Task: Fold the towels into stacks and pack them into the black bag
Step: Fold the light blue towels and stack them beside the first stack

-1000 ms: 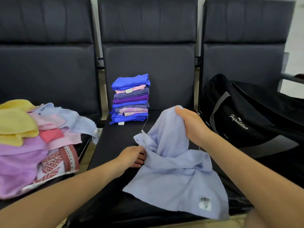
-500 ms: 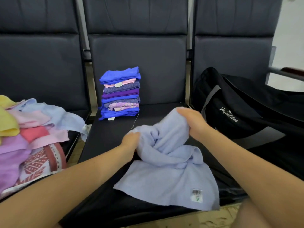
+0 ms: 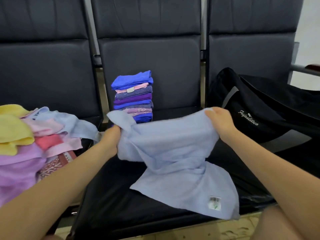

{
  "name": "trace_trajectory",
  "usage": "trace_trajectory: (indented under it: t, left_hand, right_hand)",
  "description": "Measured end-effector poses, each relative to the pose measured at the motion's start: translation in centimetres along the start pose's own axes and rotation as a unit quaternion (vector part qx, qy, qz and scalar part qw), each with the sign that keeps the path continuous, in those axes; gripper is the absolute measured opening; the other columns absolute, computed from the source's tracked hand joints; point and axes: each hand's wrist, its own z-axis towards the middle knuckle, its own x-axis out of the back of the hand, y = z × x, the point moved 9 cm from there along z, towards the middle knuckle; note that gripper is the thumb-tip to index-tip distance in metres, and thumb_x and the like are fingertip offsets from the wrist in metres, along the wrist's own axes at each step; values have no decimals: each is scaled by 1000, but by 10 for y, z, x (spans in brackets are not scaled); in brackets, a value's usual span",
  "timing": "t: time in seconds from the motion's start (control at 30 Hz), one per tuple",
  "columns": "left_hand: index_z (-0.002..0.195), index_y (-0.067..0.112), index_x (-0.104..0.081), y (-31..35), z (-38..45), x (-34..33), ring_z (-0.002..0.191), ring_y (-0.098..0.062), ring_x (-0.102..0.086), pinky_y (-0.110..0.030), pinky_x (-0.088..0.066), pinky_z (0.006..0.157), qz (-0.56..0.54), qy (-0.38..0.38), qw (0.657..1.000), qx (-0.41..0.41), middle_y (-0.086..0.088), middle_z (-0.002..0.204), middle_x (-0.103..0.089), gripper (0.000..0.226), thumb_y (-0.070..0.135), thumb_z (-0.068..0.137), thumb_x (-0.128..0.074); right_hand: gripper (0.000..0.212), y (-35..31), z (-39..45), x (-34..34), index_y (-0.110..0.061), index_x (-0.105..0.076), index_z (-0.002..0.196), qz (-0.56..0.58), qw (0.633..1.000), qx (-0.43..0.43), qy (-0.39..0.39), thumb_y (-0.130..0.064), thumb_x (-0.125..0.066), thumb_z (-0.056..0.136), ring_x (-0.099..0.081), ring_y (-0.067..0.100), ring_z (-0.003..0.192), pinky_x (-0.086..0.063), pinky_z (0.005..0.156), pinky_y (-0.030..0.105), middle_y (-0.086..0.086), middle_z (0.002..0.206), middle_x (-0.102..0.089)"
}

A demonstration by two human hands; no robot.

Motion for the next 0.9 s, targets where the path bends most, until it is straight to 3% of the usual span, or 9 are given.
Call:
trace_trajectory:
  t: [0.03, 0.1, 0.2, 0.27, 0.37, 0.47, 0.6, 0.73, 0.9]
  left_hand:
    - [111, 12, -59, -16, 1, 2, 87, -18, -51, -19, -45, 66, -24, -21, 999, 41, -19, 118, -61, 26, 28, 101, -42]
    - [100, 7, -59, -44, 1, 11, 96, -23, -56, -28, -48, 88, -9, -56, 992, 112, -16, 116, -62, 17, 13, 99, -44]
    - [106, 6, -59, -42, 10, 31, 97, -25, -58, -38, -47, 90, 38, -27, 996, 78, -10, 113, -62, 16, 11, 98, -46]
    - [121, 6, -54, -37, 12, 41, 100, -25, -56, -37, -48, 83, 39, 14, 997, 58, -12, 114, -60, 26, 8, 97, -45]
    - [131, 2, -49, -40, 18, 46, 93, -24, -58, -37, -47, 90, -12, 14, 998, 56, -15, 111, -59, 34, 6, 97, -44]
    - [102, 8, -63, -35, 13, 40, 78, -16, -61, -31, -51, 77, -31, -52, 996, 58, -6, 91, -64, 14, 16, 96, -53]
    - [83, 15, -67, -40, 14, 31, 88, -18, -65, -32, -50, 80, 118, -153, 980, 46, -8, 100, -68, 10, 21, 80, -75]
    - [97, 10, -64, -19, 23, 50, 94, -24, -59, -38, -46, 92, 195, 12, 979, -59, -15, 105, -66, 25, 33, 90, -61]
    - [116, 7, -56, -10, 27, 74, 91, -23, -62, -33, -52, 75, 27, 62, 994, -80, -12, 109, -62, 32, 31, 101, -43]
  right_hand:
    - [21, 17, -2, -12, 6, -63, 91, -124, 990, -21, -68, -8, -48, 93, -61, 31, 88, -40, 70, 27, 24, 99, -66]
    - [26, 60, -10, -22, -10, -55, 69, -359, 914, -65, -177, -12, -47, 94, -60, 26, 86, -40, 68, 29, 13, 91, -66]
    - [17, 78, -14, -25, -11, -64, 76, -447, 867, -15, -220, -25, -58, 84, -60, 21, 83, -47, 71, 31, 3, 84, -65]
    - [18, 65, -11, -34, -18, -66, 94, -458, 864, 58, -201, -30, -62, 82, -59, 20, 95, -48, 77, 31, 1, 98, -64]
    - [34, 47, -11, -63, -20, -61, 116, -438, 871, 124, -186, -33, -64, 85, -50, 21, 111, -45, 87, 32, 3, 113, -55]
    - [46, 45, -16, -90, -21, -55, 125, -451, 857, 142, -205, -40, -65, 85, -44, 19, 117, -43, 90, 32, 2, 119, -50]
    - [38, 63, -40, -128, -30, -59, 116, -486, 786, 167, -343, -50, -62, 84, -47, 17, 109, -42, 88, 32, -3, 108, -52]
    - [18, 67, -41, -133, -27, -56, 79, -541, 751, 153, -347, -38, -49, 92, -56, 21, 92, -42, 73, 31, -7, 88, -56]
    - [17, 78, -5, -87, -19, -54, 85, -591, 767, 61, -242, -32, -45, 92, -56, 24, 90, -43, 72, 32, 4, 106, -62]
